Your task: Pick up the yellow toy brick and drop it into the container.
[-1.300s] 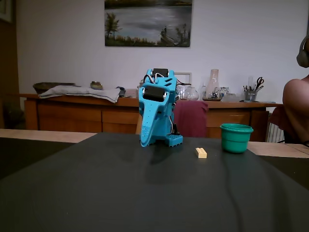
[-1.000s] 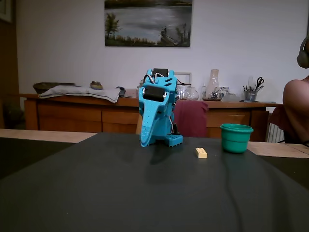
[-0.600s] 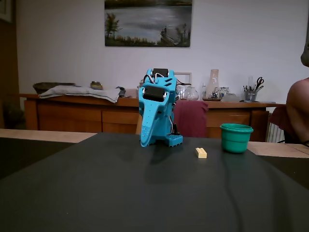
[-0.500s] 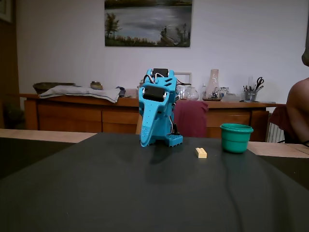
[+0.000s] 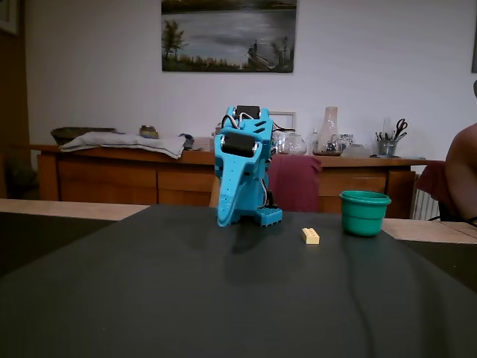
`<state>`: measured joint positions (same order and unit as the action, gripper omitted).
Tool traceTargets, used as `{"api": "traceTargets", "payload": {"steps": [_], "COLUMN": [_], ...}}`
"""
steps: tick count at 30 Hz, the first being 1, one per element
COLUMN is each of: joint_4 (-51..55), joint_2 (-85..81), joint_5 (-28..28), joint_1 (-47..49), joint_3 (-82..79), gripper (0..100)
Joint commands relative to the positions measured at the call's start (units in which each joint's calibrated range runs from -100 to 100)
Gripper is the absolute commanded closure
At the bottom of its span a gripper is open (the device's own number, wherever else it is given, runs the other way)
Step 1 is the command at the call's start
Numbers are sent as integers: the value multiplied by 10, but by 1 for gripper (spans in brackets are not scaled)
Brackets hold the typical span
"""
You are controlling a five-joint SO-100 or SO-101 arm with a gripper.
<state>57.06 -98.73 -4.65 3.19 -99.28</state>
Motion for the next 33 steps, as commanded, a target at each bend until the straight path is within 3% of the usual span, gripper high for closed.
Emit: {"api": "traceTargets", "payload": {"steps": [1,5,9,14,20,26,33], "joint_4": [-8,9,127,233,258,397,429], "joint_2": [-4,-4,-4,7,265,524,598], "joint_5": [-3,-20,-88,-95,-171,-218,-233], "joint_1": [5,2,28,62,80,137,201], "joint_3": [4,56,202,385,511,671,690], "gripper": [100,100,100,100,100,100,100]}}
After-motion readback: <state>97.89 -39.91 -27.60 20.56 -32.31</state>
